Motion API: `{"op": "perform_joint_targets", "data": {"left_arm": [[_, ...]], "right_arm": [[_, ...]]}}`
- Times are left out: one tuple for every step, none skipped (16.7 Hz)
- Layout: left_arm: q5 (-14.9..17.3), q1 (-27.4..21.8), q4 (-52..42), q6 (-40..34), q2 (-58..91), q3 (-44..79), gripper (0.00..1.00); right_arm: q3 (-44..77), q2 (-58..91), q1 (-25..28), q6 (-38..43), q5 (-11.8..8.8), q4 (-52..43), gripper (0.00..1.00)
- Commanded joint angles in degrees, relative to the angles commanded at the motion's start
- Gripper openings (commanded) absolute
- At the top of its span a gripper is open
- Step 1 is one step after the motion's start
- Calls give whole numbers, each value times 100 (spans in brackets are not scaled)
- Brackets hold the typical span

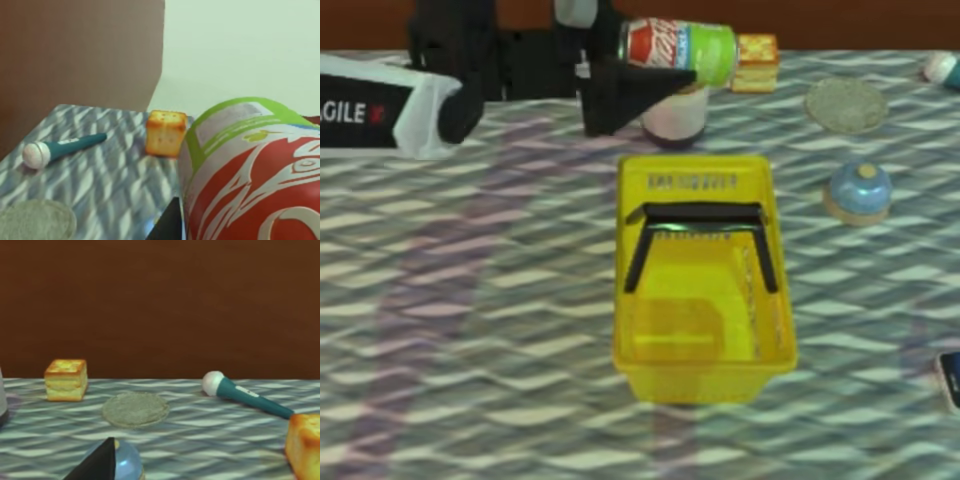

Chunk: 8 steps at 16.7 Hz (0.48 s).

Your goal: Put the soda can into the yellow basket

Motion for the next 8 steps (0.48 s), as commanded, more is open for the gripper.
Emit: {"op": "perform_joint_targets", "data": {"left_arm": [[159,-29,288,-87,-79,-175,0],[291,-53,529,-160,-144,-322,0],[393,-73,717,-218,-194,-439,0],[463,-87,846,-258,-229,-519,0],[499,-93,913,-279,-246,-561,0],[505,-95,925,-282,-249,-568,0],[505,-95,925,-282,-249,-568,0],[505,-95,925,-282,-249,-568,0]], "right_arm": [[0,0,0,0,0,0,100],[0,0,0,0,0,0,100],[0,0,0,0,0,0,100],[0,0,0,0,0,0,100],[0,0,0,0,0,0,100],[0,0,0,0,0,0,100],[0,0,0,0,0,0,100],[0,0,0,0,0,0,100]]}}
